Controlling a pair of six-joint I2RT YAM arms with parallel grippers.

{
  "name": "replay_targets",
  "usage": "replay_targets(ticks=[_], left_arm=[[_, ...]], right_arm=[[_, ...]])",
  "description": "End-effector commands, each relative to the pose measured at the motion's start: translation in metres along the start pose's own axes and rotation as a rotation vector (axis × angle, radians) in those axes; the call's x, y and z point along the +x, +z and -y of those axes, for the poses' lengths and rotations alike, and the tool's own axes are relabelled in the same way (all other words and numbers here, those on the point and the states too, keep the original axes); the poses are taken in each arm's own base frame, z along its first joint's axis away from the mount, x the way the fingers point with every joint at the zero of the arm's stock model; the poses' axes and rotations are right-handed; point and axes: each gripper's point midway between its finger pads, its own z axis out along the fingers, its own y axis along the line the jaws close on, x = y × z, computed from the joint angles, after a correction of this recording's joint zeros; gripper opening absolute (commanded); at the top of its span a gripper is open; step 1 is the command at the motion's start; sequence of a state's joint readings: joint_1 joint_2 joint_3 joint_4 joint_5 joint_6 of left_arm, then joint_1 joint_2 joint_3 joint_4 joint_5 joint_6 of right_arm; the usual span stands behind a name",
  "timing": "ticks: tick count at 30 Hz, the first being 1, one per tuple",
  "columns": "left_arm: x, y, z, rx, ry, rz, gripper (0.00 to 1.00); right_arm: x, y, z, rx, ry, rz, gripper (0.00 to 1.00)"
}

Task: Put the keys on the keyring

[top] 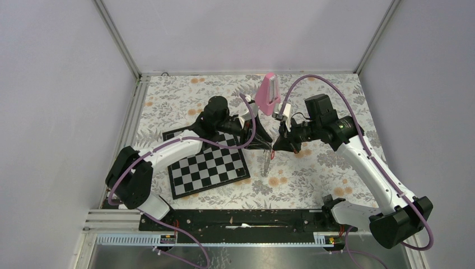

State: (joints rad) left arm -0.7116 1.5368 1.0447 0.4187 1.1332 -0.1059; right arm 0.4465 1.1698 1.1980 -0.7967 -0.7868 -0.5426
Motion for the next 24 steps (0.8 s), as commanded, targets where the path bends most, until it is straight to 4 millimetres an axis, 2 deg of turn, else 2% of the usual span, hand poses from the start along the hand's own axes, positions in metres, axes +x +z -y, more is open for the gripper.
replay_targets(ticks=[1, 15, 24], left_arm=[[-0.025, -0.003, 0.013, 0.021, 0.09, 0.044, 0.36], [-0.01, 0.002, 0.007, 0.009, 0.08, 0.012, 0.34], [-0.008, 0.003, 0.005, 0.014, 0.074, 0.008, 0.22]], right_arm=[[-0.007, -0.002, -0.002, 0.003, -0.042, 0.019, 0.0], [-0.009, -0.002, -0.003, 0.002, -0.038, 0.029, 0.0], [-0.009, -0.001, -0.003, 0.003, -0.04, 0.036, 0.0]])
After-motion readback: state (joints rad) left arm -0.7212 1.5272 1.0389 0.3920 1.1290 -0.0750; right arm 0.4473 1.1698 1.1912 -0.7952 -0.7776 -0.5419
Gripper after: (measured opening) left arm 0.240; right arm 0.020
